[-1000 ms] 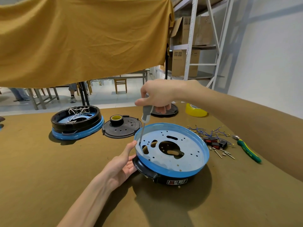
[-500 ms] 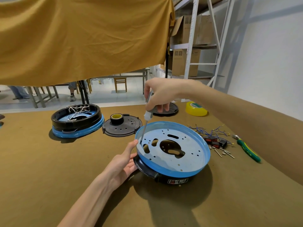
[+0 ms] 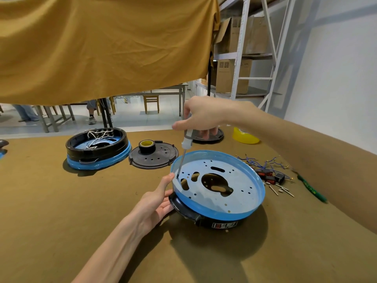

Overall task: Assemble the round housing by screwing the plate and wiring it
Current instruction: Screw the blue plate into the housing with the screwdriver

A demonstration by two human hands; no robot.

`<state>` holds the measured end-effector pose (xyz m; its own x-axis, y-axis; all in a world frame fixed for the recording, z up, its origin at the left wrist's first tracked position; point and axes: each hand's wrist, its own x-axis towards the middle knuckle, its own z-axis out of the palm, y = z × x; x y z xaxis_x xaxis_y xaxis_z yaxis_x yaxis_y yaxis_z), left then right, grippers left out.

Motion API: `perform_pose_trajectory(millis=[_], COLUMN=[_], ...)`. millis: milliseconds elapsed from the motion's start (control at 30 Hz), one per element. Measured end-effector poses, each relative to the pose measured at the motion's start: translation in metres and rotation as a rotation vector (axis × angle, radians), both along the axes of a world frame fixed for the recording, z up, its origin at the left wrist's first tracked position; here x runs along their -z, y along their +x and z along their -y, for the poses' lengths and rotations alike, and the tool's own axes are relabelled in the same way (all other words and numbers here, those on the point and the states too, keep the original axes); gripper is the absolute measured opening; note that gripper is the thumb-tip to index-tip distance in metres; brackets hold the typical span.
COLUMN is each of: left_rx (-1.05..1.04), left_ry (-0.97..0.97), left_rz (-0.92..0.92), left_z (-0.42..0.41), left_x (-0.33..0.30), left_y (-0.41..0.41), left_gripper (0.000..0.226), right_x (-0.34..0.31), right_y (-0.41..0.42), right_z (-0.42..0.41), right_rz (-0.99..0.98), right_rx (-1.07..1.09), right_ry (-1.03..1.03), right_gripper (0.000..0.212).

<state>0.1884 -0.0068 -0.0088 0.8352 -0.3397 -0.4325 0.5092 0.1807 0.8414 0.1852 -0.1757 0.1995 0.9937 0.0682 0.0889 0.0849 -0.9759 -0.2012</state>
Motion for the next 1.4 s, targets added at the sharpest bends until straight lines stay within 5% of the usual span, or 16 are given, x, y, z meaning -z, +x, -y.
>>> perform_pose_trajectory(millis=[200,333,533,633,800,1233,1400], left_rx=[-0.014,-0.01,-0.016,-0.019,-0.014,-0.009,-0.004], left_ry=[0.005,0.012,0.016,0.02,0.021,0.029,0.036], left_rz=[0.006,0.02,0.018,0.018,0.025,0.037,0.035], left_z=[0.0,0.001,0.0,0.0,0.0,0.001,0.001], left_x=[0.0,0.002,0.005,0.006,0.009,0.007,0.008], left_y=[0.0,0.0,0.003,0.005,0.007,0.005,0.006], left_gripper=[0.102,0.101,0.097,0.106,0.109,0.107,0.107], right_x=[0.001,0.008,-0.003,0.005,-0.006,0.005,-0.006], right_y=[-0.005,-0.003,-0.006,-0.005,-0.011,-0.003,-0.001], right_z=[-0.002,-0.003,0.002,-0.001,0.004,-0.003,0.001], right_rz=[-0.022,0.049,-0.075,0.009,-0.136,0.024,-0.111], right_rx=[-0.075,-0.016,-0.058,-0.013,-0.061,-0.011,-0.053], right_ry=[0.104,0.035,0.137,0.001,0.143,0.007,0.129], right_gripper=[0.024,0.043,0.023,0.037,0.034,0.044,0.038])
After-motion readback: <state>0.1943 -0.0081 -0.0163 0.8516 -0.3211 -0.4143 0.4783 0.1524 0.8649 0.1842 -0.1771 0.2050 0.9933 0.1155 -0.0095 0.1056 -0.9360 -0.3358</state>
